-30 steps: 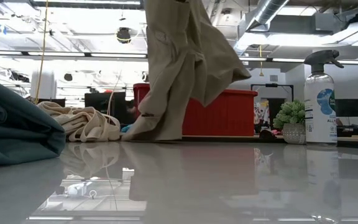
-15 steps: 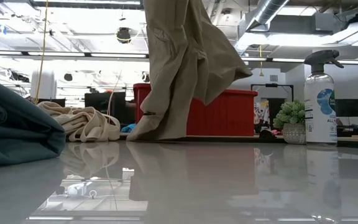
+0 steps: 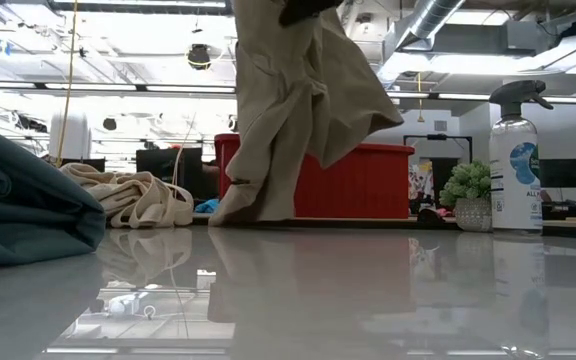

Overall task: Fold Laundry from Bin
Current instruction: Fold the brown shorts

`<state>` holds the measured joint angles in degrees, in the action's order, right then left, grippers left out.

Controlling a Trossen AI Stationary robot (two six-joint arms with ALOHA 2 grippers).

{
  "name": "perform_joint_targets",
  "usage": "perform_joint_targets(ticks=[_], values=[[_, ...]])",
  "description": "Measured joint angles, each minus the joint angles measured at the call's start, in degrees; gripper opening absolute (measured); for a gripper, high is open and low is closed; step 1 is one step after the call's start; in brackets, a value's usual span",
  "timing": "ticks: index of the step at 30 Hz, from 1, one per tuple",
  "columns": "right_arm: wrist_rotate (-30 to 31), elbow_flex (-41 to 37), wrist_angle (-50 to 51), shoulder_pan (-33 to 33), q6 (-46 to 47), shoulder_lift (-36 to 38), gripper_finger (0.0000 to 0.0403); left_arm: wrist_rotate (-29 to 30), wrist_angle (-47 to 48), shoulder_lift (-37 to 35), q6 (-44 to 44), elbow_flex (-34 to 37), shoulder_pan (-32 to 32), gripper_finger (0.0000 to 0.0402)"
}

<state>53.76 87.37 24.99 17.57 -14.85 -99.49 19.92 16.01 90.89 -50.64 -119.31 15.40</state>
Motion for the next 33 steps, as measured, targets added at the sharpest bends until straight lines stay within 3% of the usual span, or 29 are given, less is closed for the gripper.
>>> perform_joint_targets(ticks=[1, 3, 12, 23, 27, 33], values=[[0.0, 0.8, 1.6, -0.1, 0.8, 0.0, 0.005, -0.7, 0.0, 0.0, -0.1, 0.0, 0.0, 0.0], [0.1, 2.8, 7.0, 0.1, 4.0, -0.1, 0.0027, -1.8, 0.0, 0.0, -0.1, 0.0, 0.0, 0.0], [0.4, 19.9, 28.7, 7.3, 15.4, 0.0, 0.0027, -7.9, 2.9, -1.7, -0.9, 0.0, 2.2, 0.0], [5.1, 38.2, 64.6, 16.4, 39.9, 0.0, 0.0027, -7.6, 24.0, -9.4, 5.9, 0.0, 8.6, 0.0], [8.6, 41.2, 65.0, 17.5, 39.0, 0.8, 0.0027, -6.0, 32.3, -11.6, 11.3, 0.0, 11.3, 0.0], [21.6, 45.3, 65.0, 14.7, 41.4, 3.2, 0.0027, -4.2, 42.6, -13.0, 15.7, 0.0, 14.6, 0.0]])
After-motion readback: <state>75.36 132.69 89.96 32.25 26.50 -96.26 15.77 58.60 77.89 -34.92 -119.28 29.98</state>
